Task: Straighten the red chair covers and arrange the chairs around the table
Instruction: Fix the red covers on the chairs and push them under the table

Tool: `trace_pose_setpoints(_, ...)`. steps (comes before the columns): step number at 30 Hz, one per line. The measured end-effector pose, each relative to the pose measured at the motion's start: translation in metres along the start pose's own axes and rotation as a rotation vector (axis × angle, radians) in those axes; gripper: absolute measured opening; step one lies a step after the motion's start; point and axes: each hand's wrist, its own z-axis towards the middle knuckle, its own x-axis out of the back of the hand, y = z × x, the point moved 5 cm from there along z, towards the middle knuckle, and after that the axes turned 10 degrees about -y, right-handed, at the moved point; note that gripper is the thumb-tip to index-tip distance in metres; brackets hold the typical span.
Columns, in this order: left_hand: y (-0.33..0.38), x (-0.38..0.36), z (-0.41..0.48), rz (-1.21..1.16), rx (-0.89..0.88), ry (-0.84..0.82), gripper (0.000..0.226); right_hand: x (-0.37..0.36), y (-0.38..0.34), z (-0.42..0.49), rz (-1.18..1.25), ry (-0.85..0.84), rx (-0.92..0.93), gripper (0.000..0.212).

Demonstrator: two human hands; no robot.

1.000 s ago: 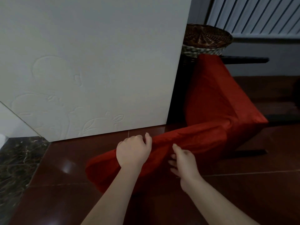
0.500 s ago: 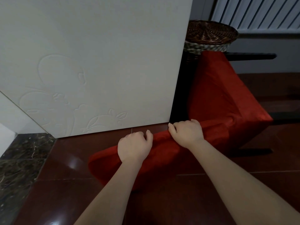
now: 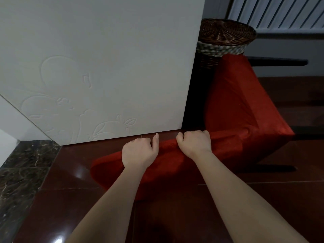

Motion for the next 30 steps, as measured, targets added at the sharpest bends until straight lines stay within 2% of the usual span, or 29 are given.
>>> trace_pose_setpoints(12,-0.027,0.005,0.011,0.069,-0.129,0.013,0.06,-0.015,-0.018,-0.036,0.058,-0.048,-0.148,0.064)
trace_pose_setpoints(17,-0.035,0.003,0.019,0.046,-0.151,0.009,0.058,-0.02,-0.019,-0.054,0.09,0.033,-0.179,0.065)
trace_pose_setpoints(22,-0.034,0.001,0.02,0.118,-0.141,0.024,0.061,-0.019,-0.022,-0.066,0.087,0.16,-0.155,0.067)
trace_pose_setpoints(30,-0.032,0.0,0.005,0.084,-0.109,0.021,0.062,-0.017,-0.024,-0.065,0.117,0.204,-0.09,0.067)
